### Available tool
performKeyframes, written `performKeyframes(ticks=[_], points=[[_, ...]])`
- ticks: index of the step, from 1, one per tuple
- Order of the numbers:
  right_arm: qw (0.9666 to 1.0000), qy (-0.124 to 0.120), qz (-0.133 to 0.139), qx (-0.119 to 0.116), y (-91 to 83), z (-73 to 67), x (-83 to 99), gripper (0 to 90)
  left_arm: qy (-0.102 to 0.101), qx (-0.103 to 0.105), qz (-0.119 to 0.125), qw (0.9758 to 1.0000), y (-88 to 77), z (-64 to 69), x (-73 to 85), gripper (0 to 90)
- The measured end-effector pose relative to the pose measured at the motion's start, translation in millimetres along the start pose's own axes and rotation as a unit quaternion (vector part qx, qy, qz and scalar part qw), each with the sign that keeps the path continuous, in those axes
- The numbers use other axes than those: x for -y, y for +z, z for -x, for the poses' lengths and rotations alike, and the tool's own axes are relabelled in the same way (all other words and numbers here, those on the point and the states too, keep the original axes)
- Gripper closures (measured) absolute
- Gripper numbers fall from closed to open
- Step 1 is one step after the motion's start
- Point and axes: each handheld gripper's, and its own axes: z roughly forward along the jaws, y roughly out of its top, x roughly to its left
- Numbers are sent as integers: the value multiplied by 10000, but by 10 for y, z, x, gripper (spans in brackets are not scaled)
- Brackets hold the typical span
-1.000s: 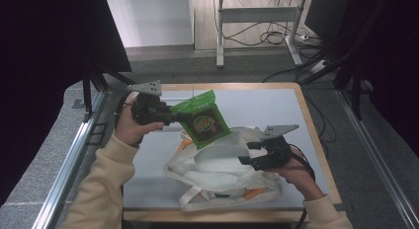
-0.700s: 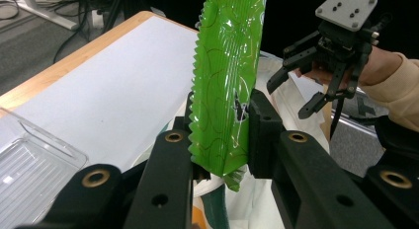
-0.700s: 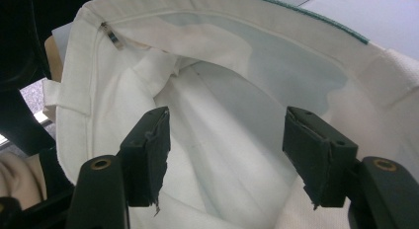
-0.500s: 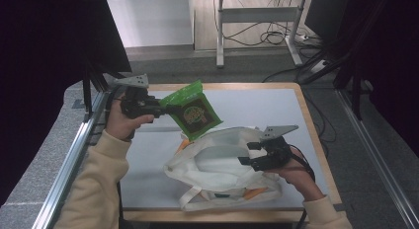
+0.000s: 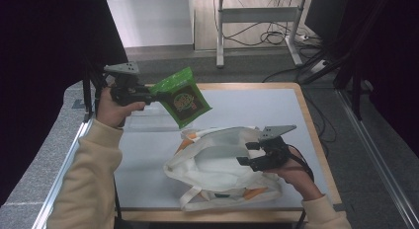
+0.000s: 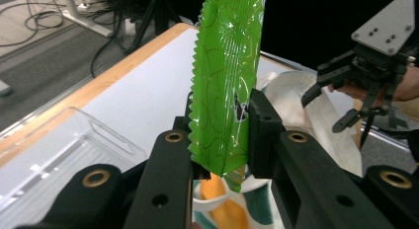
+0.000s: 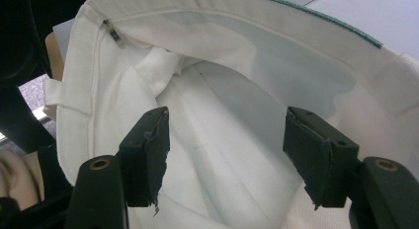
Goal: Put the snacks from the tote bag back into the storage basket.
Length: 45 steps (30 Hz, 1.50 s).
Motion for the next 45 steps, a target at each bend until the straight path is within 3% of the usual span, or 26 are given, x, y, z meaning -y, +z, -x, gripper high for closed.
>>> performKeyframes(ticks=[15, 20, 26, 36, 45], points=[[10000, 7, 8, 51, -3, 11, 7, 345, 29, -243, -222, 9995, 91, -476, -71, 752], [10000, -11, -25, 62, 7, 4, 7, 344, 56, -336, -453, 9984, 198, -667, -68, 751], [10000, 15, -26, 81, -6, 8, 15, 344, 13, -368, -383, 9986, 261, -846, -14, 751], [9999, -8, -65, 85, 25, 3, 21, 338, -197, -450, -431, 9979, 354, -1045, 66, 751], [9999, 16, -55, 102, 13, -3, 19, 335, -491, -639, -470, 9956, 374, -1235, 150, 750]])
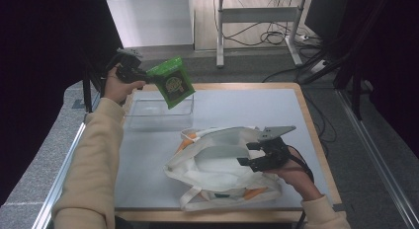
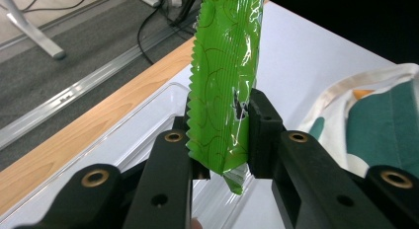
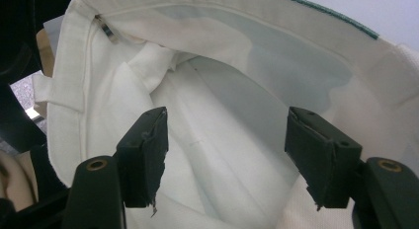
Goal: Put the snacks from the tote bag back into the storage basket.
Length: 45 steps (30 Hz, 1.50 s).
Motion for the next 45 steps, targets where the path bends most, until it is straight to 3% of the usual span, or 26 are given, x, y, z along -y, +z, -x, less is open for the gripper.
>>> performKeyframes(ticks=[8, 19, 24, 31, 35, 45], points=[[10000, -17, -11, -17, 5, 1, 3, 328, -110, -116, -21, 9999, 64, -106, 24, 750], [10000, -10, -54, 23, 23, 9, 5, 323, -163, -276, -460, 9984, 320, -269, 132, 750], [10000, 8, -74, 28, 28, 0, 7, 322, -253, -315, -498, 9979, 402, -347, 175, 750], [9999, -9, -113, 27, 48, 15, 25, 321, -231, -340, -674, 9969, 529, -383, 234, 750], [9999, -38, -132, 12, 62, 3, 22, 320, -173, -400, -886, 9951, 646, -406, 277, 748], [9998, -36, -199, 23, 88, 11, 33, 315, -49, -321, -1007, 9944, 826, -415, 253, 749]])
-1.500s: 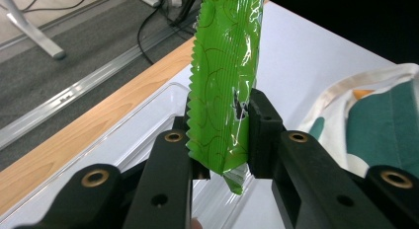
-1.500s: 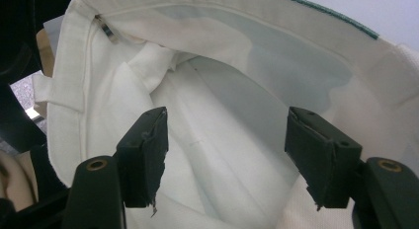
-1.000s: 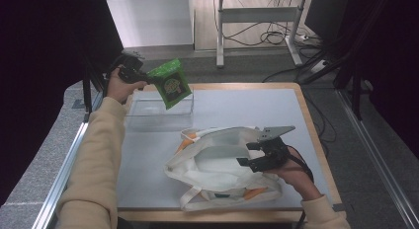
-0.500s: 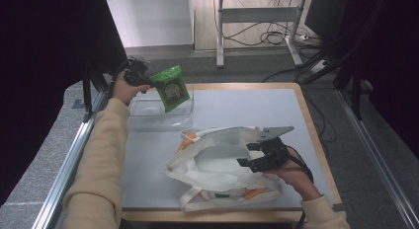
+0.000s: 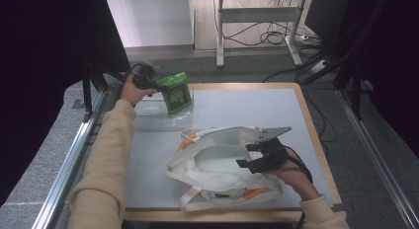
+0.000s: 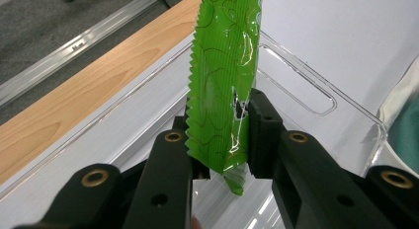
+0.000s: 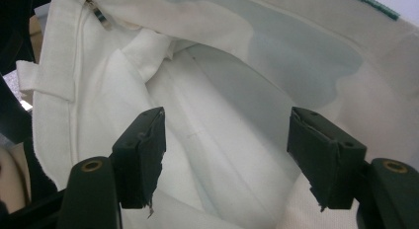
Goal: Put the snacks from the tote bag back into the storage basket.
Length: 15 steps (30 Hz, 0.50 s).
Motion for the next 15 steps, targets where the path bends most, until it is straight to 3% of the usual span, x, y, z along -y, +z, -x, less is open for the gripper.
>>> performKeyframes(ticks=[7, 15], points=[[10000, 14, -48, 45, 24, 6, 10, 314, 48, -128, -25, 9999, 65, -22, -100, 746], [9999, 19, -113, 60, 51, 10, 23, 313, -194, -318, 131, 9992, 154, -77, -84, 733]])
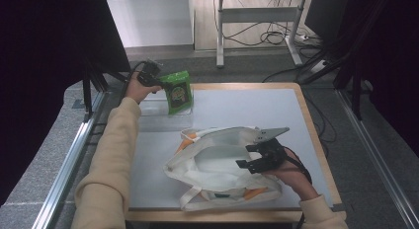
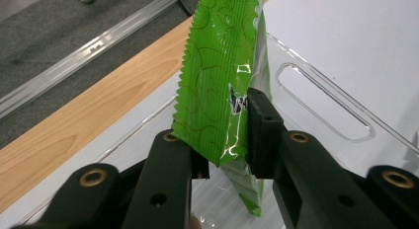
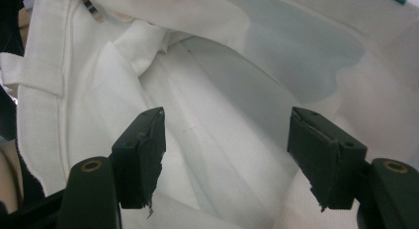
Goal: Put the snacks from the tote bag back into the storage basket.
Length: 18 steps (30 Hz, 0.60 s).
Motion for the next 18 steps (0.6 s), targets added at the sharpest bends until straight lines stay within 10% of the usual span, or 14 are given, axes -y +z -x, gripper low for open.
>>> performKeyframes(ticks=[18], points=[[10000, 27, -16, 13, -1, 10, 5, 311, 61, -688, 555, 9961, -135, 32, -103, 488]])
